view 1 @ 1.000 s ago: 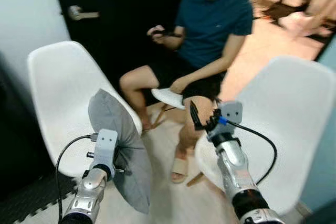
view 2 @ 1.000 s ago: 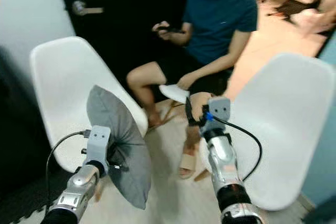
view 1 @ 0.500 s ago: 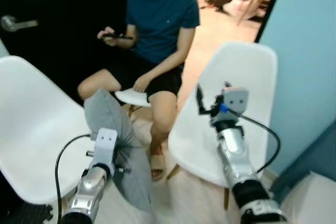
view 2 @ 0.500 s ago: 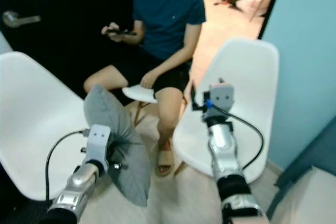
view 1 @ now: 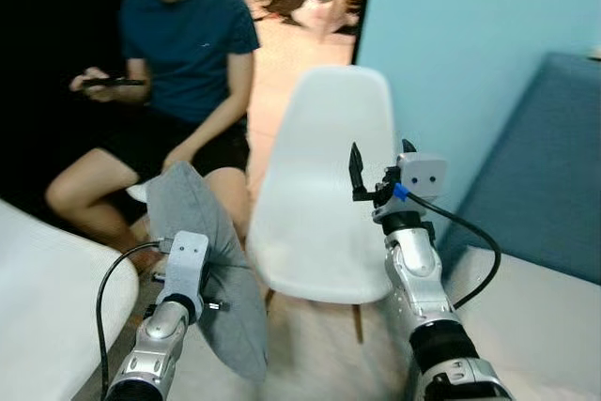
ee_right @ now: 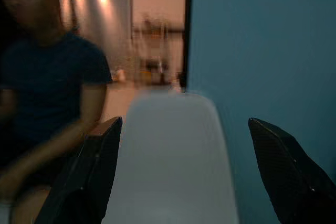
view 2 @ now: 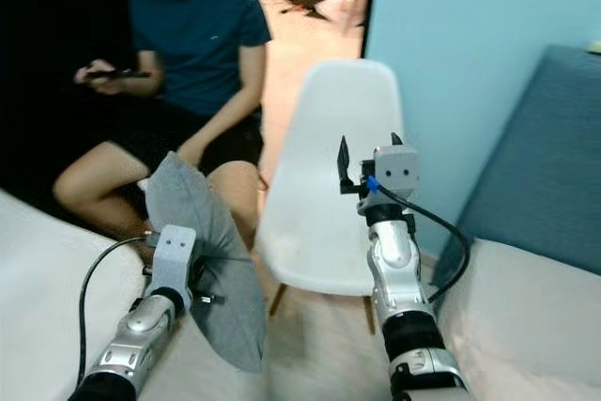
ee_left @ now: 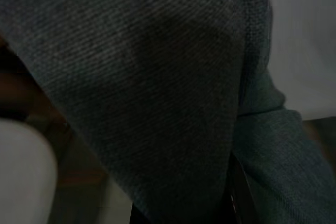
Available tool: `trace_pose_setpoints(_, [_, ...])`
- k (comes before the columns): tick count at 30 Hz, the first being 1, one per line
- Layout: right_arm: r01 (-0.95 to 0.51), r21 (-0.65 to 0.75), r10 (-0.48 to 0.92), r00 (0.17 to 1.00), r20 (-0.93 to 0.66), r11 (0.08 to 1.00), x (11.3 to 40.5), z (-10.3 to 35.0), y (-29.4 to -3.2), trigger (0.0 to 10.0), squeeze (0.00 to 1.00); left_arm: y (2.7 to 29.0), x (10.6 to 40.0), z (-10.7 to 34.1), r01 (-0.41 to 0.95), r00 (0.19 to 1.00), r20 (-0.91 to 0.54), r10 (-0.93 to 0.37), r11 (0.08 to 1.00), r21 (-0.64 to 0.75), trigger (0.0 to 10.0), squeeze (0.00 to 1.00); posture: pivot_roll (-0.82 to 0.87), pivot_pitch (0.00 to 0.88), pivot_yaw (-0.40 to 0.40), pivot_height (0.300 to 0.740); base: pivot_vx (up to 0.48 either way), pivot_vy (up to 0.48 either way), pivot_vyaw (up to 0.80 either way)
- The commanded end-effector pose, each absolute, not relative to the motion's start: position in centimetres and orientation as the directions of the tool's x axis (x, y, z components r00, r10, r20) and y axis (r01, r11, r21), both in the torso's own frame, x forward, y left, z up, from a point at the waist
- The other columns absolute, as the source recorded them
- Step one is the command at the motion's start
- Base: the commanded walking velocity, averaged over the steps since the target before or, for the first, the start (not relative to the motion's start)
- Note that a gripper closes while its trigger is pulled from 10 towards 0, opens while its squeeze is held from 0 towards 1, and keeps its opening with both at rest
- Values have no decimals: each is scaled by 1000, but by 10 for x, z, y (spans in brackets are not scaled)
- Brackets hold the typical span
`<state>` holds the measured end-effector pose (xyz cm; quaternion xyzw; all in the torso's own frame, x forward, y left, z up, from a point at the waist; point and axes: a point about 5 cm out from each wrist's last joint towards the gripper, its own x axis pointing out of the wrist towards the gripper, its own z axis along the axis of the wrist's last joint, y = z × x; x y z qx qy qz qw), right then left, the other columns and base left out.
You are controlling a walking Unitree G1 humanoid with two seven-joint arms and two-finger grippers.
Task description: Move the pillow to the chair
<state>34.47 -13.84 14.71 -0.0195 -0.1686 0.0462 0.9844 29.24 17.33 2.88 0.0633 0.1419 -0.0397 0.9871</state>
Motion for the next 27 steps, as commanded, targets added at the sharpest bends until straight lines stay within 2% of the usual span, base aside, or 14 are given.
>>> trace_pose_setpoints(1, [-149, -69, 155, 982, 105, 987, 344, 110, -131, 10000, 0, 172, 300, 40, 99, 972, -226, -67, 986, 132, 10000, 0, 4, 21, 11, 740, 0, 0, -800])
trace_pose_setpoints(2, [-180, -79, 176, 983, -44, 981, 340, 86, -131, 10000, 0, 172, 300, 40, 103, 972, -226, -70, 986, 135, 10000, 0, 8, 20, 9, 740, 0, 0, -800])
trace_pose_setpoints(3, [-180, -79, 176, 983, -44, 981, 340, 86, -131, 10000, 0, 172, 300, 40, 103, 972, -226, -70, 986, 135, 10000, 0, 8, 20, 9, 740, 0, 0, -800])
trace_pose_setpoints(5, [-195, -49, 183, 966, -184, 980, 329, 58, -132, 10000, 0, 173, 302, 42, 101, 973, -220, -69, 985, 140, 10000, 0, 20, 25, 3, 740, 0, 0, -400])
trace_pose_setpoints(16, [-204, -63, 187, 960, -207, 977, 318, 44, -132, 10000, 0, 180, 303, 45, 77, 976, -211, -46, 987, 144, 10000, 0, 8, 28, 1, 740, 0, 0, 0])
trace_pose_setpoints(27, [-224, -103, 168, 907, -385, 969, 302, 13, -140, 10000, 0, 175, 309, 46, 81, 973, -225, -52, 989, 123, 10000, 0, 13, 44, -8, 740, 0, 0, 0])
